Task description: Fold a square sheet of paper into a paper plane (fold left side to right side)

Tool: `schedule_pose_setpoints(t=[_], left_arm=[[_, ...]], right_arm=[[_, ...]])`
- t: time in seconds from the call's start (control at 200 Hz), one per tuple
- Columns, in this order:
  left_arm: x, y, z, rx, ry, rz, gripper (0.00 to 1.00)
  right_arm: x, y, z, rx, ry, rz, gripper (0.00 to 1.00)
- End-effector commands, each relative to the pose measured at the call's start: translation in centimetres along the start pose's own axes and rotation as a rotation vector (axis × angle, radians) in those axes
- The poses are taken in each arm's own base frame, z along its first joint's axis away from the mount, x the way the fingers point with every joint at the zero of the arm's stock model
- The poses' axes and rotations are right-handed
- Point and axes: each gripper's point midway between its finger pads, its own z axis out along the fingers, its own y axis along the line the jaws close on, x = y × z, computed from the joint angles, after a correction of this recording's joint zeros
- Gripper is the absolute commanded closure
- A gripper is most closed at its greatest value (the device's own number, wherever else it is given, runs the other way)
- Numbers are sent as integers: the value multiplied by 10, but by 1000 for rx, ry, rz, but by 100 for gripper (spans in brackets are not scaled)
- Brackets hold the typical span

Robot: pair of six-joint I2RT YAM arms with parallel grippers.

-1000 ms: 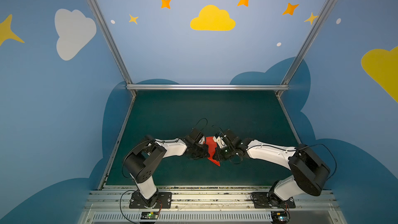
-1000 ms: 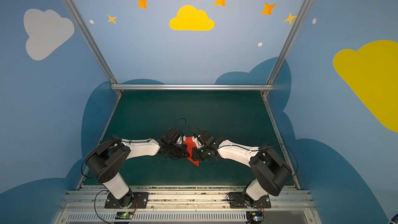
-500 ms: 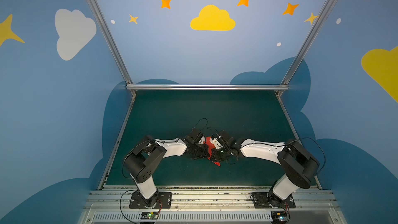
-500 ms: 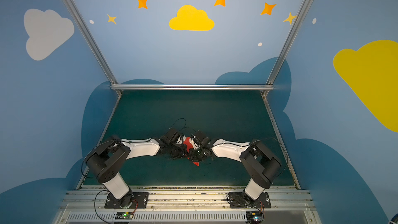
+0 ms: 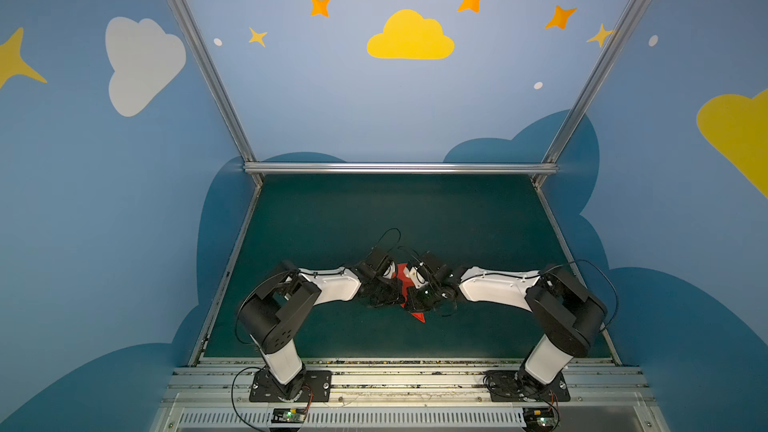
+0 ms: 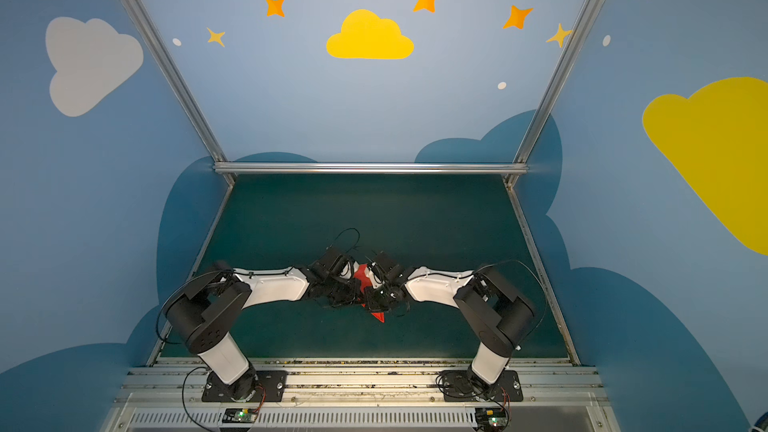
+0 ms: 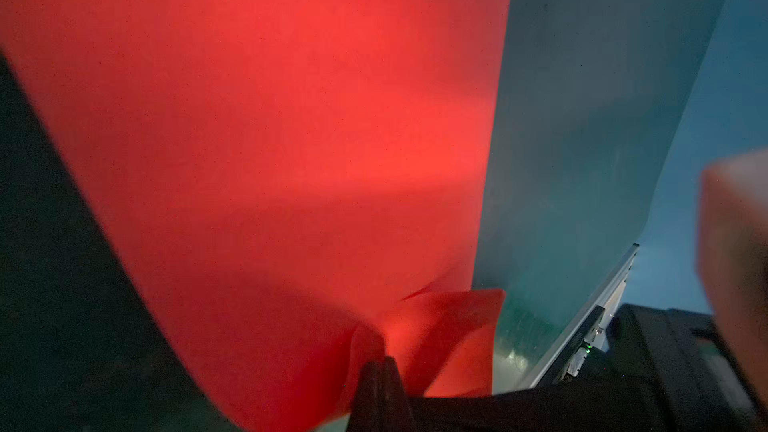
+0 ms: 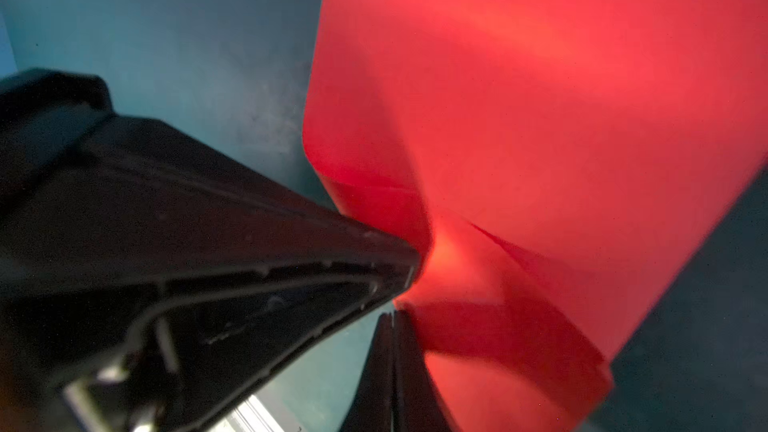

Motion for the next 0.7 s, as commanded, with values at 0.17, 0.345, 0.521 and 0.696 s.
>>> schedule_pose_setpoints(t=[0.17,0.345,0.521,0.696], left_arm=[[14,29,2,-103,25,-26,97],[14,29,1,-104,25,-27,97],[14,29,1,-105,23,-28,97],[14,29,0,-106,21,-31,97]], right_arm=[[10,-20,2,34,1,30,100],[18,-26,2,40,9,42,100],[29,-32,-3,51,15,45,100],[40,-39,-8,60,17,55,100]])
